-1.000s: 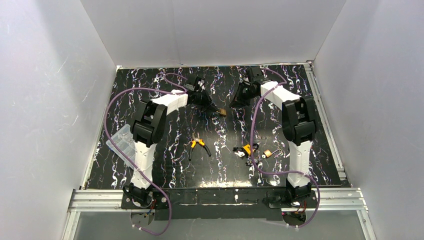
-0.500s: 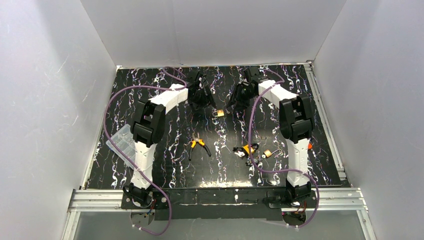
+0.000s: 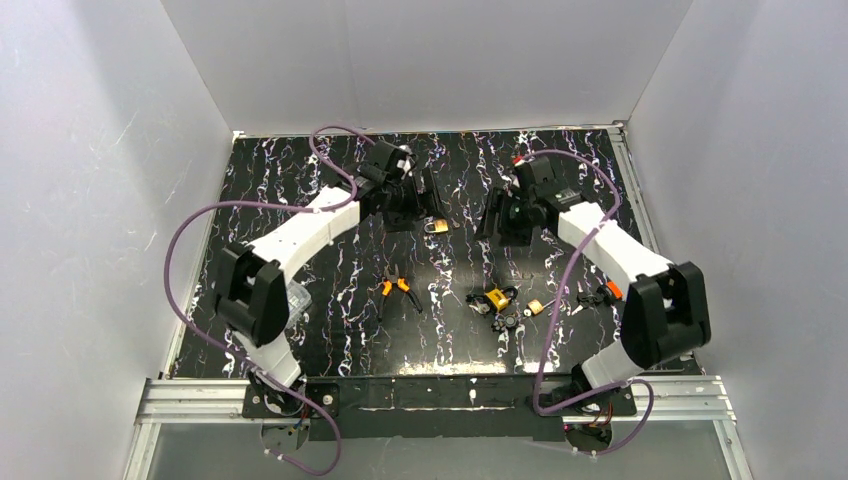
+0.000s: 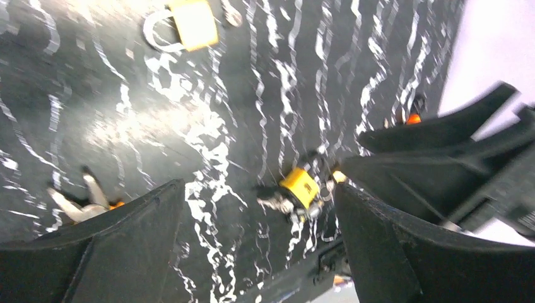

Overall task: Lock with the key
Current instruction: Pick up the lock from the center of the board.

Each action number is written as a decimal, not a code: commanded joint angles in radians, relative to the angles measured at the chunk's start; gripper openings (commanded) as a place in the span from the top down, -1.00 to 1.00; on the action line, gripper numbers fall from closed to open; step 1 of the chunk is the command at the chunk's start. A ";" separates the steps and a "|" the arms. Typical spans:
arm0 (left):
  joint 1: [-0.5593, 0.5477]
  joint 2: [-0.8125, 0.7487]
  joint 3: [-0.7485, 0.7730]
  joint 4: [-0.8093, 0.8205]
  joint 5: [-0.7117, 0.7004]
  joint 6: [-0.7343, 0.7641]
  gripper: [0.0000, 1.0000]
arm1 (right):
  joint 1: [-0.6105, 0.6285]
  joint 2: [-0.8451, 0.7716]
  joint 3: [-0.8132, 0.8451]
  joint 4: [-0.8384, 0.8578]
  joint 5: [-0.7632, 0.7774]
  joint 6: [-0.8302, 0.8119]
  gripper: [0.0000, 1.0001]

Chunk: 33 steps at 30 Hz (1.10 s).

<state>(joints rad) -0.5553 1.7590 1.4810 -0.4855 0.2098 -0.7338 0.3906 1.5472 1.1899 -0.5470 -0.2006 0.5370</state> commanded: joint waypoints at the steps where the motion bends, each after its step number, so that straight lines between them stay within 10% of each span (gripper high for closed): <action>1: -0.058 -0.122 -0.118 0.022 -0.008 -0.010 -0.76 | 0.090 -0.109 -0.115 -0.033 0.152 -0.034 -0.42; 13: -0.067 -0.380 -0.313 0.008 0.010 0.000 -0.77 | 0.260 -0.175 -0.306 -0.026 0.341 -0.069 -0.38; 33: -0.067 -0.378 -0.332 0.013 0.035 -0.005 -0.76 | 0.310 -0.087 -0.321 -0.020 0.370 -0.123 -0.17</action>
<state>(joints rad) -0.6239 1.3857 1.1473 -0.4648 0.2252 -0.7438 0.6968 1.4389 0.8726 -0.5817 0.1629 0.4343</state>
